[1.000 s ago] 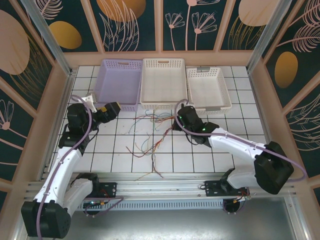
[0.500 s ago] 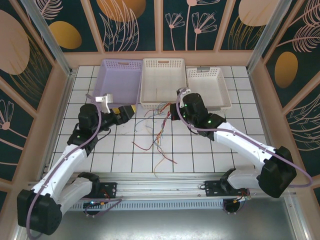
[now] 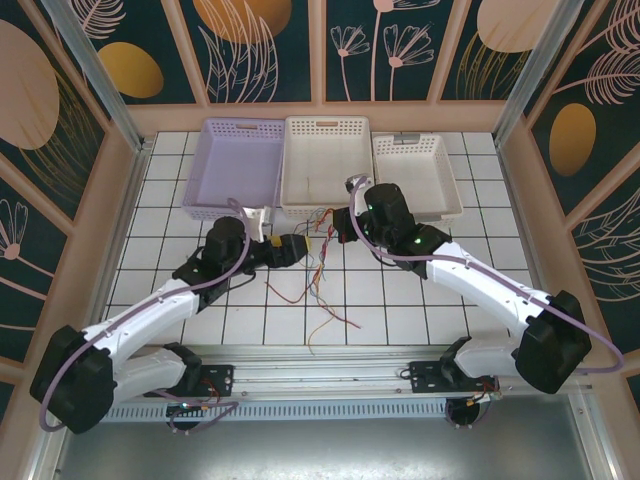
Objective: Untangle the cables
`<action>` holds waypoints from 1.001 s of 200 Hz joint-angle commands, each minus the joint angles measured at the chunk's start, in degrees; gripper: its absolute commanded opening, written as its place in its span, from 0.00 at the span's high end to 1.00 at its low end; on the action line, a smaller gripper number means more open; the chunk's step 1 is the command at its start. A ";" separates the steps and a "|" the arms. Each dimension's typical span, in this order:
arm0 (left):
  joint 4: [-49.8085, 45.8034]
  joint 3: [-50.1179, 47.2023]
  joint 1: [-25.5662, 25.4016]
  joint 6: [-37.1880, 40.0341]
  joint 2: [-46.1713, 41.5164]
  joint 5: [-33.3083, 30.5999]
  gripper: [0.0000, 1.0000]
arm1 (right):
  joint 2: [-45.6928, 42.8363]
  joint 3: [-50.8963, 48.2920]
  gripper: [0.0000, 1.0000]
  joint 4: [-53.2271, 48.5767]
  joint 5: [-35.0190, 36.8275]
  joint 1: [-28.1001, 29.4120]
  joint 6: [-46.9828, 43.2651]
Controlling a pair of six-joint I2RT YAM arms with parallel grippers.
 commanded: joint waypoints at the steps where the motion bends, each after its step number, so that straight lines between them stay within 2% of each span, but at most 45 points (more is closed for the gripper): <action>1: 4.17 0.75 -0.68 2.33 1.51 -2.37 0.06 | -1.93 2.72 1.00 0.98 -3.81 0.54 -1.38; 44: 6.97 1.29 -0.67 6.56 3.26 -4.19 0.05 | -3.37 2.63 1.00 0.76 -7.56 0.80 -1.75; 110: 17.49 -1.03 -0.77 7.53 7.01 2.99 0.07 | -3.89 2.22 1.00 0.89 -11.08 0.93 -1.57; 139: 19.82 -2.18 -0.94 7.49 7.82 3.88 0.07 | -4.04 2.20 1.00 1.39 -13.07 0.98 -1.22; 181: 18.82 -0.33 -1.23 8.23 10.09 3.06 0.14 | -3.86 2.44 1.00 2.34 -15.04 1.07 -0.45; 200: 18.01 0.66 -1.40 9.06 11.38 2.40 0.20 | -3.64 2.47 1.00 2.41 -15.59 1.09 -0.18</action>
